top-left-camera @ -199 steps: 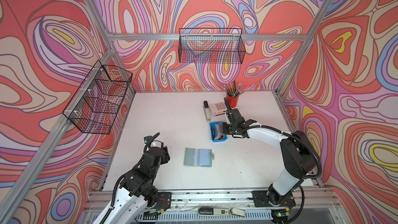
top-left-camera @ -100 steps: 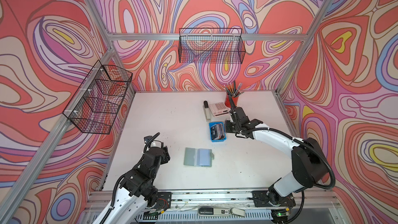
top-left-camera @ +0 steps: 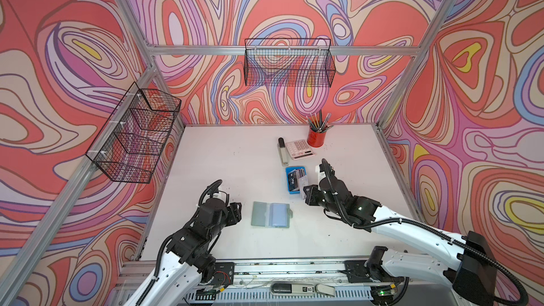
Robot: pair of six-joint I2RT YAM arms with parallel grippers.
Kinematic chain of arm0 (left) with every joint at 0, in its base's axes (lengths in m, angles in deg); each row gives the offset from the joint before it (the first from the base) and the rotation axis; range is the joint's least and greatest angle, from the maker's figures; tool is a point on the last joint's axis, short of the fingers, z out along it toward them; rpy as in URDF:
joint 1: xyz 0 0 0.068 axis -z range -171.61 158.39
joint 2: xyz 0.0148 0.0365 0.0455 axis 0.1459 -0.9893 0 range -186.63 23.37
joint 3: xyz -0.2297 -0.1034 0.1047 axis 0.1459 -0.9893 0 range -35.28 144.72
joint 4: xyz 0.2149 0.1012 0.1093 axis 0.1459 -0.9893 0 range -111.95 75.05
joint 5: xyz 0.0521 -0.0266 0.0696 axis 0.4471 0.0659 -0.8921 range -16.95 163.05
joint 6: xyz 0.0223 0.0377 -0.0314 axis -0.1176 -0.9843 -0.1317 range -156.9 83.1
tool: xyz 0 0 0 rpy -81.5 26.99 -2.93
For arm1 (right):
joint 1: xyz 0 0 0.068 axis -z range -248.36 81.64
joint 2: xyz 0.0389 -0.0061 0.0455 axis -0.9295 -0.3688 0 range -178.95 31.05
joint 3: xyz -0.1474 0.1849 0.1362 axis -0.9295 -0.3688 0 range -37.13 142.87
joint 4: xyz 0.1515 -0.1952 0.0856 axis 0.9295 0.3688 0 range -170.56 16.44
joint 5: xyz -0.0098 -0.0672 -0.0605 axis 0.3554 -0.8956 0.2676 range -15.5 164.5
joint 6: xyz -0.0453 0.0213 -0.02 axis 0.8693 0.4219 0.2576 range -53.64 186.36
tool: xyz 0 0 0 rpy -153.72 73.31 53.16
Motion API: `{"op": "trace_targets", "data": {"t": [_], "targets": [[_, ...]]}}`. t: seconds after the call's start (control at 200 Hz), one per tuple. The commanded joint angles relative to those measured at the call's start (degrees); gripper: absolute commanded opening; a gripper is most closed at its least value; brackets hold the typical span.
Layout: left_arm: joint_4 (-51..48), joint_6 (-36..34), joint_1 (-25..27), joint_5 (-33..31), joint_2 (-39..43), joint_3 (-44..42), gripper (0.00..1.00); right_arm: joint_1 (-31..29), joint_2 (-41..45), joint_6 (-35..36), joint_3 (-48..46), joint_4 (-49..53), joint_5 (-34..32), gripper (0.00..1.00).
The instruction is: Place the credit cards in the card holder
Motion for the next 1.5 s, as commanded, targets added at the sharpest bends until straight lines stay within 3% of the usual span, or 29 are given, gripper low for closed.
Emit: {"op": "trace_targets", "data": {"t": [0.0, 0.16, 0.305, 0.441, 0.721, 1.022, 1.167, 1.312, 1.497], "targets": [[5.5, 2.4, 0.1, 7.6, -6.9, -2.0, 0.62, -7.9, -2.0, -5.5, -2.2, -10.3, -8.1, 0.0], [12.0, 4.8, 3.2, 8.7, -12.2, -5.7, 0.63, -15.5, -6.1, -9.2, -7.0, -23.4, -10.7, 0.0], [13.2, 7.7, 9.0, 4.2, -12.9, -7.0, 0.64, -16.8, -10.5, -12.4, -10.3, -31.2, -9.8, 0.0], [14.4, 9.9, 11.8, 4.0, -13.0, -9.6, 0.65, -16.7, -11.5, -16.1, -15.1, -37.4, -10.4, 0.0], [22.1, 12.4, 13.9, 6.8, -14.9, -14.2, 0.66, -16.7, -7.5, -19.0, -19.6, -36.6, -14.7, 0.0], [30.3, 14.6, 20.7, 7.1, -22.9, -11.8, 0.65, -16.8, -3.7, -19.7, -21.8, -34.7, -16.1, 0.0], [29.7, 15.7, 21.7, 4.8, -23.9, -11.5, 0.64, -16.7, -4.9, -18.8, -21.5, -36.3, -14.5, 0.0], [22.9, 15.5, 21.6, -0.2, -19.3, -10.7, 0.65, -16.7, -8.1, -14.4, -18.5, -36.2, -11.8, 0.0], [12.7, 13.7, 21.6, -10.0, -11.1, -8.8, 0.75, -11.8, -15.1, -8.4, -13.8, -37.6, -1.4, 0.0]]}}
